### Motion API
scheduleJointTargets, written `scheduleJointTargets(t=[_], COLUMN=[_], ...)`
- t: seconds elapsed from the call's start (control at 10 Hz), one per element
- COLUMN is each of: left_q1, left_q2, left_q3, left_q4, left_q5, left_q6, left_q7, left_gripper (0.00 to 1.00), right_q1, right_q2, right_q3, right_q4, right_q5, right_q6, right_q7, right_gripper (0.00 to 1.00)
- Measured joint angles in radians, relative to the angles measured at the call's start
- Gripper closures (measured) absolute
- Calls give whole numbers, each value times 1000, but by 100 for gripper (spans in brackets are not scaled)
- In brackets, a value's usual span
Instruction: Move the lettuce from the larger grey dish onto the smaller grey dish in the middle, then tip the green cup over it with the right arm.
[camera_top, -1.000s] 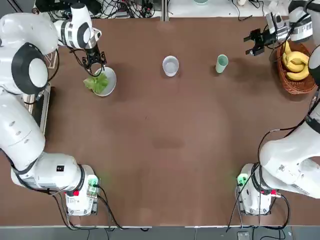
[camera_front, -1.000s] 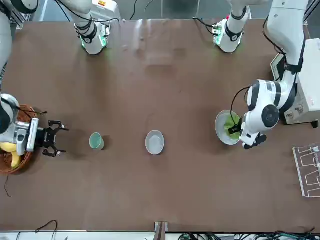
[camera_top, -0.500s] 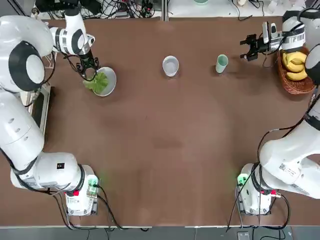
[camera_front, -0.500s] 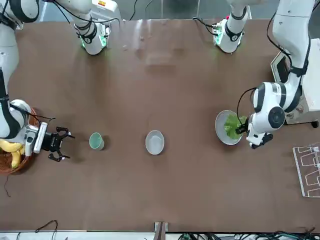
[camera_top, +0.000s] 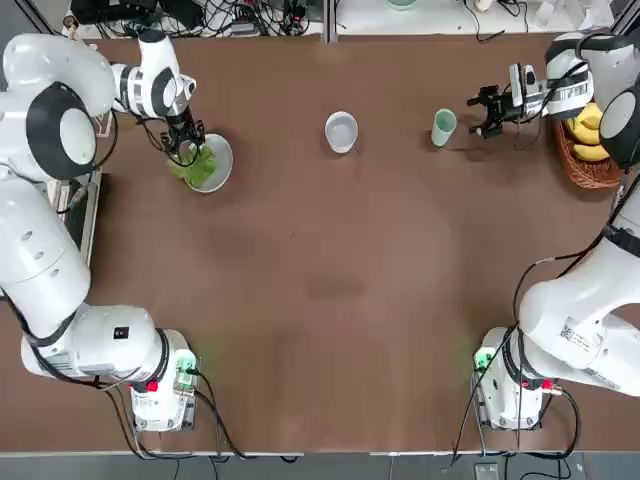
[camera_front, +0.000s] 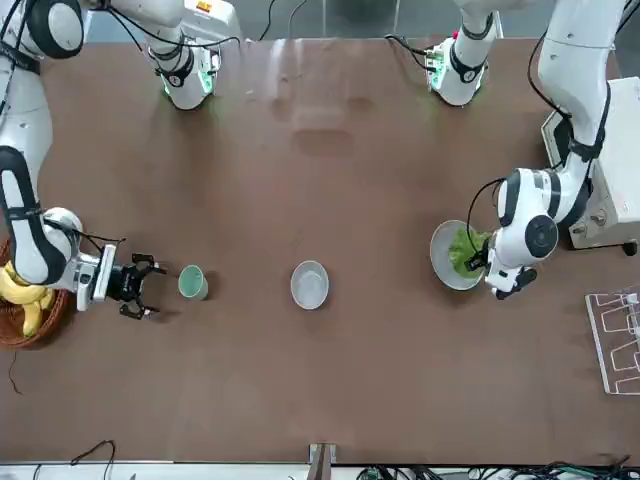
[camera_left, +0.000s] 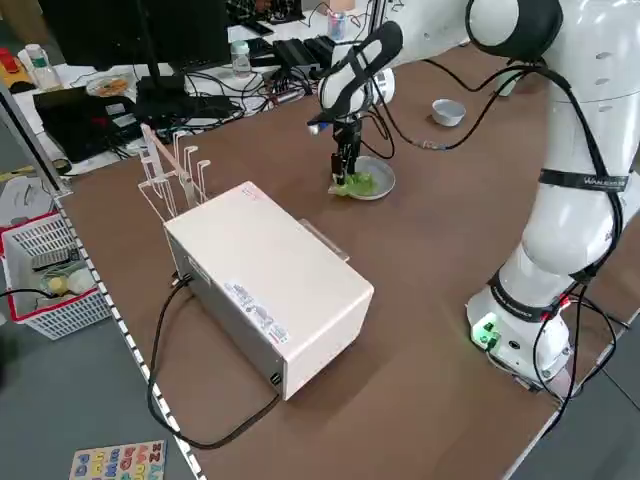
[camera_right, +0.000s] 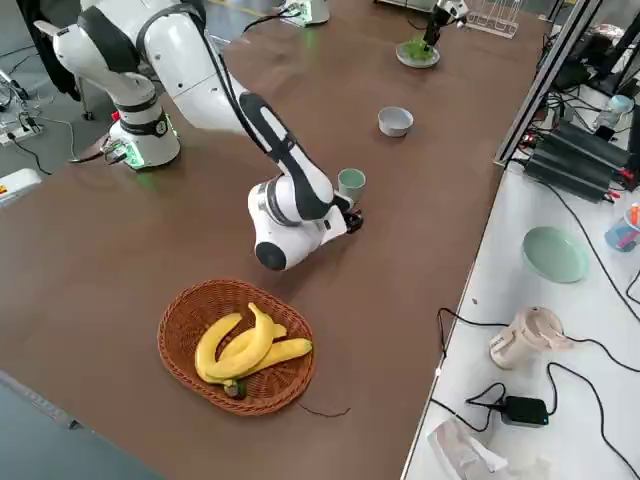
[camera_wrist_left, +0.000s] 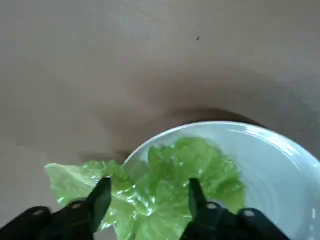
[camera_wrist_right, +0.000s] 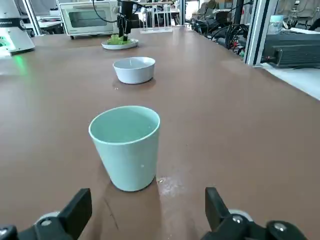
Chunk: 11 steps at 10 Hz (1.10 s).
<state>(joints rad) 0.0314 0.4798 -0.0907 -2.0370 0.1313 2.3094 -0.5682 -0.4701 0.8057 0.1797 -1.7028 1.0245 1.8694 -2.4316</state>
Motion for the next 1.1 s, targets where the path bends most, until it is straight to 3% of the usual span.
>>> scheduleJointTargets(t=[0.1,0.3,0.6,0.9,1.1], left_q1=[0,0,0,2,0], left_q2=[1,-8,-23,-67,-92], left_q3=[0,0,-11,-42,-114], left_q4=[-2,-2,6,34,129], left_q5=[0,1,1,1,1], left_q6=[4,0,-43,-108,-235], left_q7=[-2,-2,-2,-26,-114], left_gripper=[37,70,93,96,96], right_q1=[2,16,43,52,52], right_q2=[9,21,21,21,21], right_q3=[0,1,8,10,10], right_q4=[-6,-14,-29,-35,-45], right_q5=[0,0,0,0,0], right_q6=[6,12,12,15,17], right_q7=[-1,-7,-7,-10,-14], right_gripper=[0,0,0,0,0])
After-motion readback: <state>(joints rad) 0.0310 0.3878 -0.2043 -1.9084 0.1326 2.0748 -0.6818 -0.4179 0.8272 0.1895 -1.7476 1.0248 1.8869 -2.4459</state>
